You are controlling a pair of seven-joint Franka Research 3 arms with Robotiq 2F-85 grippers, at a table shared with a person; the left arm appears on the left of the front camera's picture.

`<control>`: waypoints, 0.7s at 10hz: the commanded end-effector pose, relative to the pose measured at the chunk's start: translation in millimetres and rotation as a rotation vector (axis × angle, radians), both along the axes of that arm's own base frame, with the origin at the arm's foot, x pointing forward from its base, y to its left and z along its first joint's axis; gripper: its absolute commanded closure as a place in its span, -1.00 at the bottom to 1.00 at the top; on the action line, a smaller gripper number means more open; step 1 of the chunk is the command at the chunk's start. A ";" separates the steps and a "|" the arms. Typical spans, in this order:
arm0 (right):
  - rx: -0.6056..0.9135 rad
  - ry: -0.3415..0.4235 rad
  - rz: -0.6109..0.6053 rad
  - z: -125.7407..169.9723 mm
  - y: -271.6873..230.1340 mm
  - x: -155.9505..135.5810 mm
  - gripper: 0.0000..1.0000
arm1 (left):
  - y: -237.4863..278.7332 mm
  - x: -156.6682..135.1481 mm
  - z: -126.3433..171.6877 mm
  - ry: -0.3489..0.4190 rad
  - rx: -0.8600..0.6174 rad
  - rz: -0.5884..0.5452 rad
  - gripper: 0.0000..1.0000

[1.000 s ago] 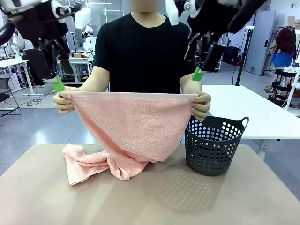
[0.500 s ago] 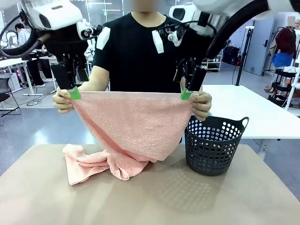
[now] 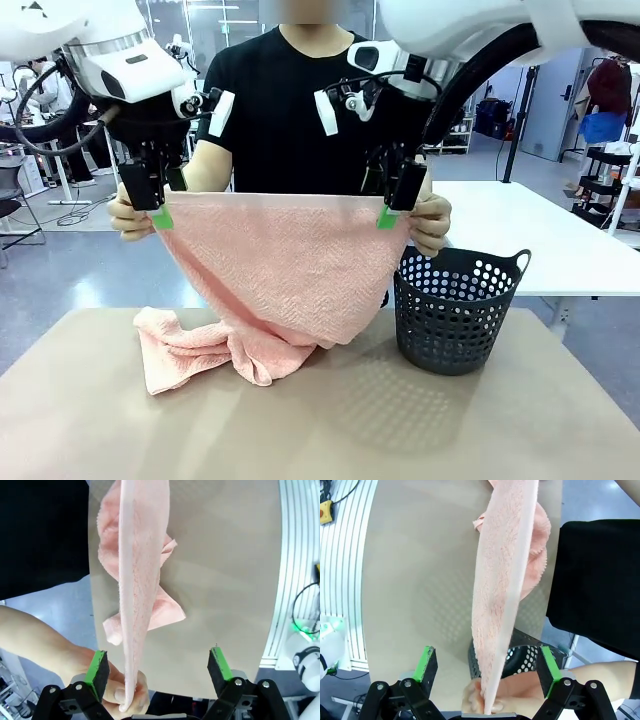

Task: Fold the towel.
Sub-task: Grab the top end of the 100 cm Hotel Towel extended by the human.

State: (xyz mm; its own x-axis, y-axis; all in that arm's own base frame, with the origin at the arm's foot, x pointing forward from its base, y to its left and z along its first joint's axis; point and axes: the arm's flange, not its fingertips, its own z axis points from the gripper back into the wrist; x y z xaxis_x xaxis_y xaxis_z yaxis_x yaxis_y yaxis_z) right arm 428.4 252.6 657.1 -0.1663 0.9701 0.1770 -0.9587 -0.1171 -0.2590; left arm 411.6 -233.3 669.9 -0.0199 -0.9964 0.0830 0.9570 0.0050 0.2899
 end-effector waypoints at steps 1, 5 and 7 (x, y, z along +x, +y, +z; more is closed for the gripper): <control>-0.018 0.034 -0.019 -6.5 13.3 1.5 -1.00 | 0.4 7.0 -8.0 -0.010 0.004 0.034 -1.00; -0.071 0.068 -0.032 -21.9 19.7 -0.6 -1.00 | 4.0 15.8 -25.0 0.021 0.003 0.056 -0.77; -0.080 0.075 -0.047 -23.7 17.9 -0.5 -0.05 | 7.0 18.6 -28.4 0.020 0.001 0.065 0.41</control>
